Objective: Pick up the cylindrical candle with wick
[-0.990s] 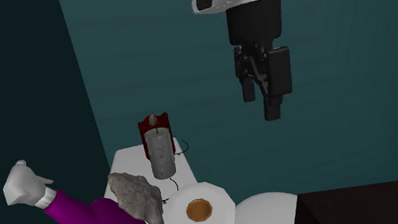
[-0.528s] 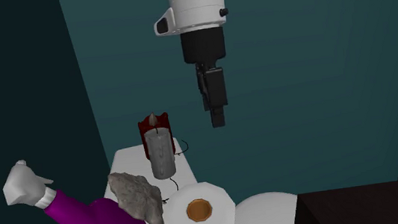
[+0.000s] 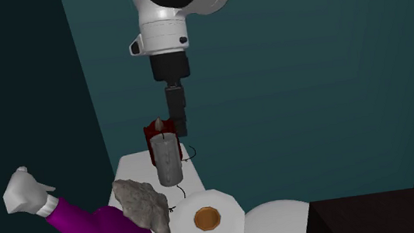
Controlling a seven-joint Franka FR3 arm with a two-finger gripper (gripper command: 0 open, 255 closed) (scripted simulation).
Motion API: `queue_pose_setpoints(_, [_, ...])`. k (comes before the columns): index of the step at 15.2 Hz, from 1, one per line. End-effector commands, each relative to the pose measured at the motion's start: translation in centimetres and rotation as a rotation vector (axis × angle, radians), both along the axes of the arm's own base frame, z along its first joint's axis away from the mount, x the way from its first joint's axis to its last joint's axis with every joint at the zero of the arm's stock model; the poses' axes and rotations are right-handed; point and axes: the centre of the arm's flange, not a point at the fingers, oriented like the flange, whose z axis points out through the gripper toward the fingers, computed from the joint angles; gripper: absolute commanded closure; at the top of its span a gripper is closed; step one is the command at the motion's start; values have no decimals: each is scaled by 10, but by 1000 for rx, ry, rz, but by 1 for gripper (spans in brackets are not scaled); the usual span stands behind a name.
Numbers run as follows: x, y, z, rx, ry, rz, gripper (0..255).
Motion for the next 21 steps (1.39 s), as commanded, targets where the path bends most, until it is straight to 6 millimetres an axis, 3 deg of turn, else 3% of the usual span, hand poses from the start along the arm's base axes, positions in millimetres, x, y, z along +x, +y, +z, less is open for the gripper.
queue_pose_setpoints(1, [21, -15, -10, 9, -8, 3, 0])
queue_pose_setpoints(6, [69, -51, -27, 28, -26, 7, 0])
queue_pose_setpoints(15, [69, -51, -67, 28, -26, 7, 0])
queue_pose_setpoints(16, [68, -50, -65, 28, -26, 7, 255])
queue_pose_setpoints(21, [68, -49, -64, 28, -26, 7, 255])
